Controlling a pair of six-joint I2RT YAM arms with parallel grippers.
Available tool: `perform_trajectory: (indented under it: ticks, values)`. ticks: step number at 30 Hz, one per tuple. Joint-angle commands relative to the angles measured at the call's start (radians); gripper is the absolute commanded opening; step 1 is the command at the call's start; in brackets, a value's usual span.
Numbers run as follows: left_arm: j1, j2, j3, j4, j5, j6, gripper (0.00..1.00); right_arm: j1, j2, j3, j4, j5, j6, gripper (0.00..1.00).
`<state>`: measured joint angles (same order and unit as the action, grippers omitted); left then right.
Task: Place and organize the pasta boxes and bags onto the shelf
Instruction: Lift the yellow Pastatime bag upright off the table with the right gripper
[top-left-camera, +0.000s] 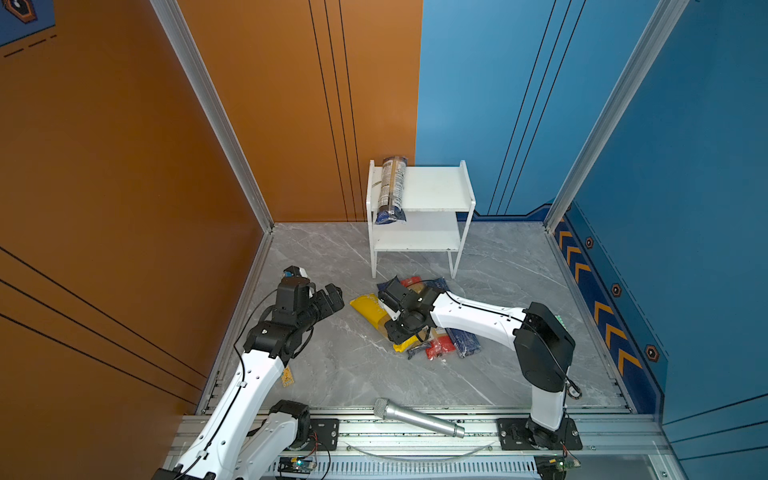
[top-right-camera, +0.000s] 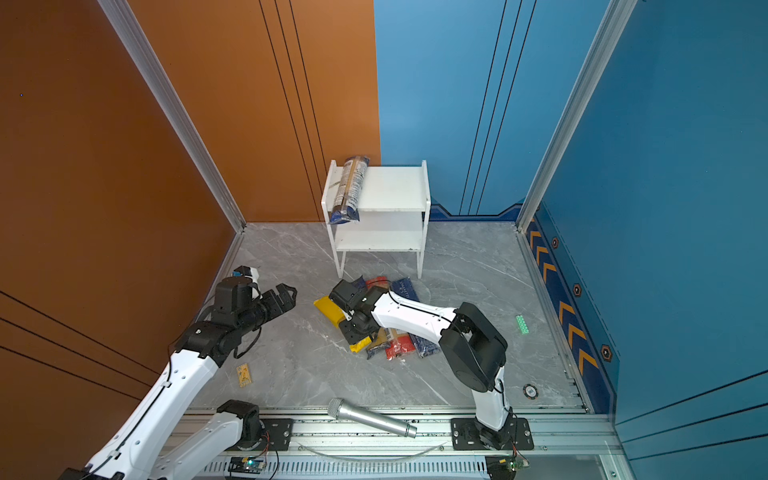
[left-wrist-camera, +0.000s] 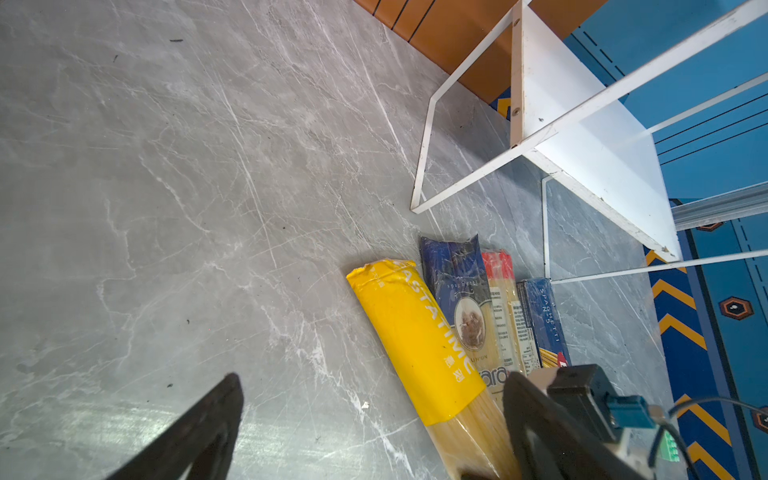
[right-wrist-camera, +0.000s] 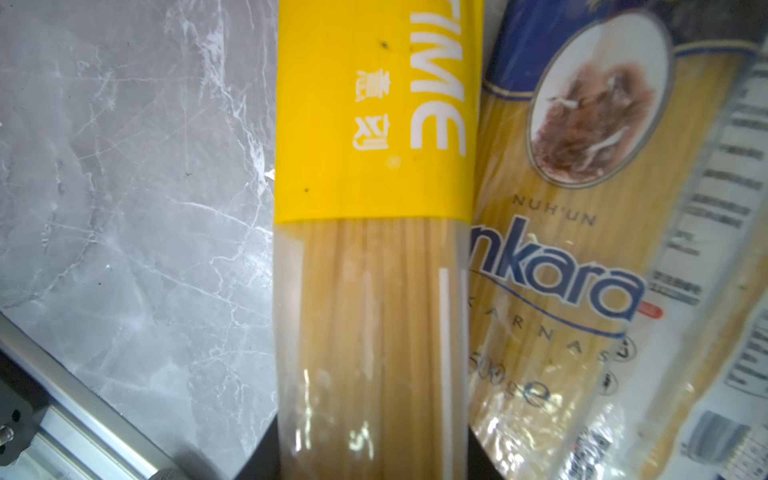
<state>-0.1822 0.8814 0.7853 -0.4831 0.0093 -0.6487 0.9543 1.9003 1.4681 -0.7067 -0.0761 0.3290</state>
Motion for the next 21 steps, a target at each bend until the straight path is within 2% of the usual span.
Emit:
perform_trajectory:
  ticks: [1,13,21]
  values:
    - [0.012,-0.003,-0.015,-0.010,0.017,0.002,0.98,-0.005,-0.098,0.075,-0.001,0.010,-0.024,0.00]
    - [0.014,0.021,-0.012,0.011,0.035,0.001,0.98,-0.019,-0.211,0.096,-0.108,0.079,-0.022,0.00]
    - [0.013,0.024,-0.017,0.024,0.044,-0.002,0.98,-0.020,-0.335,0.116,-0.187,0.143,0.023,0.00]
